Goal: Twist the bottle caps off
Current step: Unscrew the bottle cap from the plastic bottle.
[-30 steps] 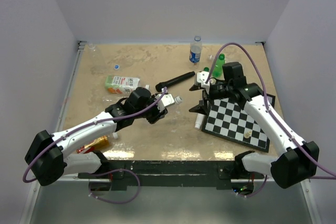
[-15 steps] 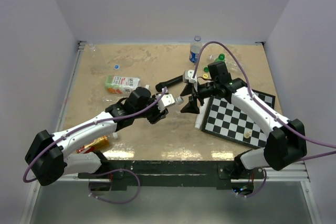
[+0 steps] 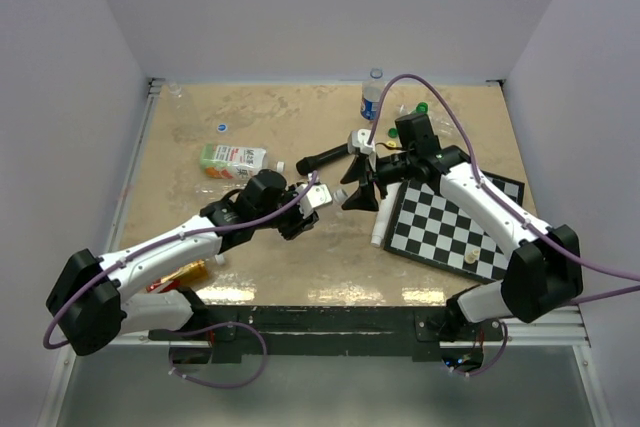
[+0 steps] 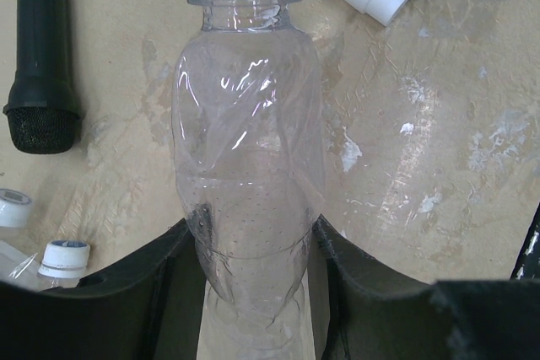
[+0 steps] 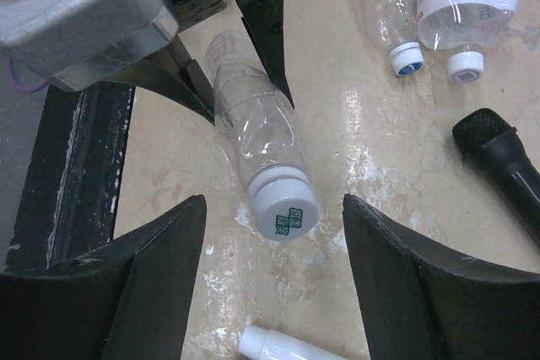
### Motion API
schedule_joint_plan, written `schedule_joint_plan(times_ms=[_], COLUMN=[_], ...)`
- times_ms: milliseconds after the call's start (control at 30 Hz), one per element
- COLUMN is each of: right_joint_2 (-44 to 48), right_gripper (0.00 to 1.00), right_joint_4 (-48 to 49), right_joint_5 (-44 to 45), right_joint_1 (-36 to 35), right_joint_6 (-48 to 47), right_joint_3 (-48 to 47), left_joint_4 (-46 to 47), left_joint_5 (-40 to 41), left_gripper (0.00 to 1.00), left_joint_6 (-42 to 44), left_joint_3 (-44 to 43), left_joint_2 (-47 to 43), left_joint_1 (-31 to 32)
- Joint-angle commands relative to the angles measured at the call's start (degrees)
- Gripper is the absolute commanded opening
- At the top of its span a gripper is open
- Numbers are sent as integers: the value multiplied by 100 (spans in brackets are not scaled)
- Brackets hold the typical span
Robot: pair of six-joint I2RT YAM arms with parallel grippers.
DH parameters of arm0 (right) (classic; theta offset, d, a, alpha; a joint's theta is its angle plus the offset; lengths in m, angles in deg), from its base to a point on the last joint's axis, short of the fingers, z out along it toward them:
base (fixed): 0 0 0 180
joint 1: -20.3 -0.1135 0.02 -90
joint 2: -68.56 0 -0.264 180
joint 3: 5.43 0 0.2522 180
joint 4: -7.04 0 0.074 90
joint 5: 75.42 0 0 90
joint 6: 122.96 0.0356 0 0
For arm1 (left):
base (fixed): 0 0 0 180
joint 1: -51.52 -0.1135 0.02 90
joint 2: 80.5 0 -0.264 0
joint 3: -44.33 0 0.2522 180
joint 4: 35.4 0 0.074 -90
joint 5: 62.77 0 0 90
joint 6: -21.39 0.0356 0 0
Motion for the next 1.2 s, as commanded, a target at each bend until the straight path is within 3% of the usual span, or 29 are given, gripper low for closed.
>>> schedule_joint_plan(times_ms=[0, 167, 467, 533, 733, 933, 1033, 1167], right_joint_2=[-107, -204, -283, -292, -187, 795, 1342, 1246], right_gripper=[70, 65, 17, 11, 0, 0, 1, 1], right_joint_4=[78, 26, -396, -607, -1985, -1823, -821, -898], right_joint_5=[-35, -122, -412, -438, 26, 1220, 1978, 1576], right_joint_1=[-12, -21, -38, -47, -310, -512, -759, -759], right_joint_6=[179, 171, -399, -715, -2875, -4721, -4584, -4470], right_joint_3=[-165, -182, -314, -341, -499, -210, 186, -7], left_joint_4=[278, 287, 287, 235, -20, -82, -91, -56], left_joint_5=[-137, -146, -172, -207, -900, -1288, -1420, -1429], left_gripper=[4, 4, 4, 4, 5, 5, 5, 5], left_joint_6=[124, 132, 176, 246, 791, 985, 1003, 985], left_joint_3=[16, 42, 60, 60, 165, 209, 218, 218], left_joint_2=[-184, -193, -202, -202, -220, -272, -220, -176], left_joint_1=[34, 34, 43, 25, 34, 25, 25, 16])
